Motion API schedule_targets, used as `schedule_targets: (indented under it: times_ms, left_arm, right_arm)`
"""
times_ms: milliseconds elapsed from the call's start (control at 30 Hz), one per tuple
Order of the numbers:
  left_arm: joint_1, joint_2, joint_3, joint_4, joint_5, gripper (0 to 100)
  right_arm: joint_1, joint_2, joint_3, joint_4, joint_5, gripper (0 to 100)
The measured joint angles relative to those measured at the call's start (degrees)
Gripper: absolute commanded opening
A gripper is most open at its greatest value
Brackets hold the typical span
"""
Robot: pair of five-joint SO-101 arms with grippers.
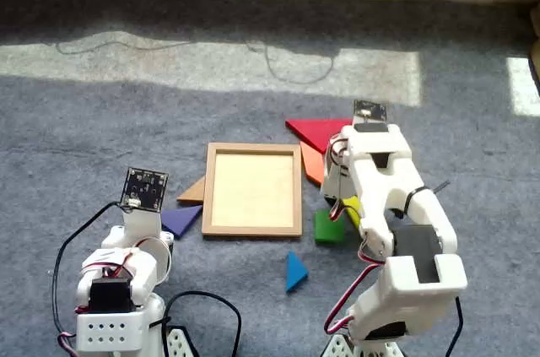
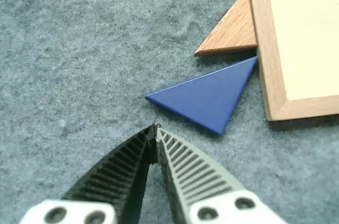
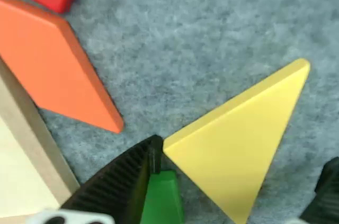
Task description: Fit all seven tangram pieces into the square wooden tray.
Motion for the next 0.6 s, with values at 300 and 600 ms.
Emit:
schedule_targets:
  times_ms: [300, 600]
  left_arm:
    - [0.0, 0.0, 0.0, 0.0, 0.0, 1]
    - [0.0, 0.0, 0.0, 0.0, 0.0, 1]
  right_arm:
    - [0.0, 5.71, -8.18, 7.21, 0.18, 31.1]
    - [0.18, 5.71, -8.18, 7.21, 0.18, 18.9]
